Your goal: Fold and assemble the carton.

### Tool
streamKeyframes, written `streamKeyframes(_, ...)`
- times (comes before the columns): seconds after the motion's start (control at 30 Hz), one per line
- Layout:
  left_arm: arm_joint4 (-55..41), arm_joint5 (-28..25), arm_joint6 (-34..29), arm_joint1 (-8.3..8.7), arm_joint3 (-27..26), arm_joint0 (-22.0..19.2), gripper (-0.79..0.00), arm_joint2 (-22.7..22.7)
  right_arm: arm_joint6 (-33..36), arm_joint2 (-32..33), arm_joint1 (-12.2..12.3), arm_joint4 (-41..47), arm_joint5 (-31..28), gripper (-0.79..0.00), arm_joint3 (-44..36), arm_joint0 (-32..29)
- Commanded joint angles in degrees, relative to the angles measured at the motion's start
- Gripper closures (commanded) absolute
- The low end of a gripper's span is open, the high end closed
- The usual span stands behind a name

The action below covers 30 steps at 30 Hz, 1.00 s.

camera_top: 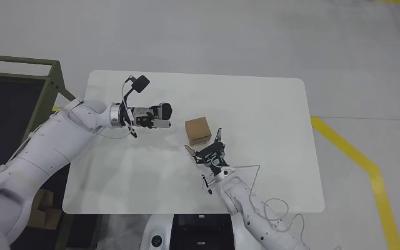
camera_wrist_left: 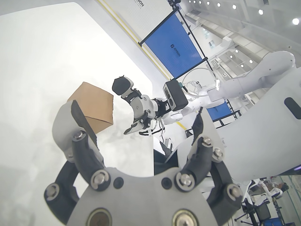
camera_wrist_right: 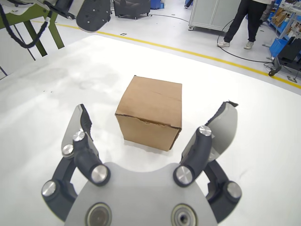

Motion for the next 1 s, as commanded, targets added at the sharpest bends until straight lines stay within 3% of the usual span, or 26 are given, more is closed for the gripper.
streamKeyframes(0.0, 0.1, 0.1, -0.1, -0.18, 0.0, 0.1, -0.785, -0.2, 1.2, -0.2, -0.3, 0.7, 1.5, -0.785, -0.4, -0.3)
streamKeyframes(0.1, 0.4, 0.3, -0.3, -0.42, 0.1, 0.3, -0.785, -0.7, 2.1, -1.4, -1.3, 1.5, 8.8, -0.785, -0.4, -0.8)
streamKeyframes(0.23, 0.4, 0.7, -0.7, -0.70, 0.3, 0.5, -0.785, -1.1, 0.8, -3.1, -2.9, 4.0, 13.9, -0.785, 1.1, -0.2)
streamKeyframes(0.57, 0.8, 1.0, -1.0, -1.17, 0.5, 1.1, -0.785, -2.1, 6.6, -4.6, -5.2, 7.1, 15.2, -0.785, 5.7, 4.4)
streamKeyframes(0.8, 0.9, 1.2, -1.2, -1.38, 0.7, 1.4, -0.785, -2.7, 6.5, -4.9, -6.5, 8.2, 16.0, -0.785, 7.9, 5.8)
streamKeyframes(0.97, 0.7, 1.4, -1.4, -1.53, 1.0, 1.3, -0.785, -2.9, 2.8, -5.0, -7.5, 10.5, 16.4, -0.785, 9.8, 5.9)
